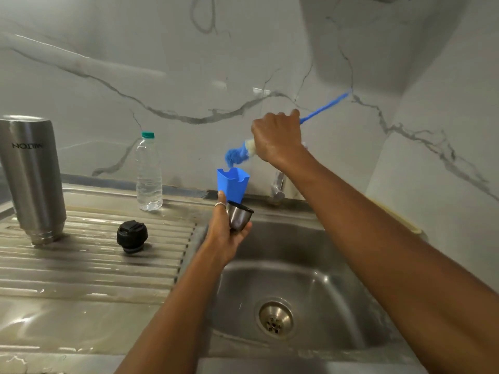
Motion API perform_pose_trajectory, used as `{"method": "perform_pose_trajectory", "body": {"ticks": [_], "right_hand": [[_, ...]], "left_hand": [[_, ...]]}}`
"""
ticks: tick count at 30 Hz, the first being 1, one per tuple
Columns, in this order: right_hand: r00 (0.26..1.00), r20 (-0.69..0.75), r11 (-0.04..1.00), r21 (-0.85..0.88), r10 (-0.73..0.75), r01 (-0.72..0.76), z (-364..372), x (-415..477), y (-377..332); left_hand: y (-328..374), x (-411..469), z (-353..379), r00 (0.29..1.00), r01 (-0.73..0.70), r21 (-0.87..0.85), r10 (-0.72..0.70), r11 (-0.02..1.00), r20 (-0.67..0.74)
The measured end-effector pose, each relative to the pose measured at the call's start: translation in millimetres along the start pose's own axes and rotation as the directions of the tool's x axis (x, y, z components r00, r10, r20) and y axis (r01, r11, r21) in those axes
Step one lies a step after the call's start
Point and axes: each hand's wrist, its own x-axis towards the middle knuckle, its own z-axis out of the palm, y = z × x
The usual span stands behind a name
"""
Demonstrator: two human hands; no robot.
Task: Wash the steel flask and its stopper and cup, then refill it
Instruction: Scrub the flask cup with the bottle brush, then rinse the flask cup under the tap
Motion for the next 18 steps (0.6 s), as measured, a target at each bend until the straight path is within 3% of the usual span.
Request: {"method": "perform_pose_trajectory", "body": {"ticks": [12, 18], "right_hand": [[0.946, 0.305, 0.988, -0.074, -0.108, 0.136, 89.6, 81.3, -52.7], [0.963, 0.230, 0.986, -0.049, -0.142, 0.157, 110.6, 76.0, -50.0]], "left_hand": [[-5.8, 30.2, -10.1, 0.999, -0.029, -0.054, 0.027, 0.998, -0.036], [-4.9, 26.7, -8.0, 0.999, -0.016, -0.049, 0.015, 0.999, -0.030]]}}
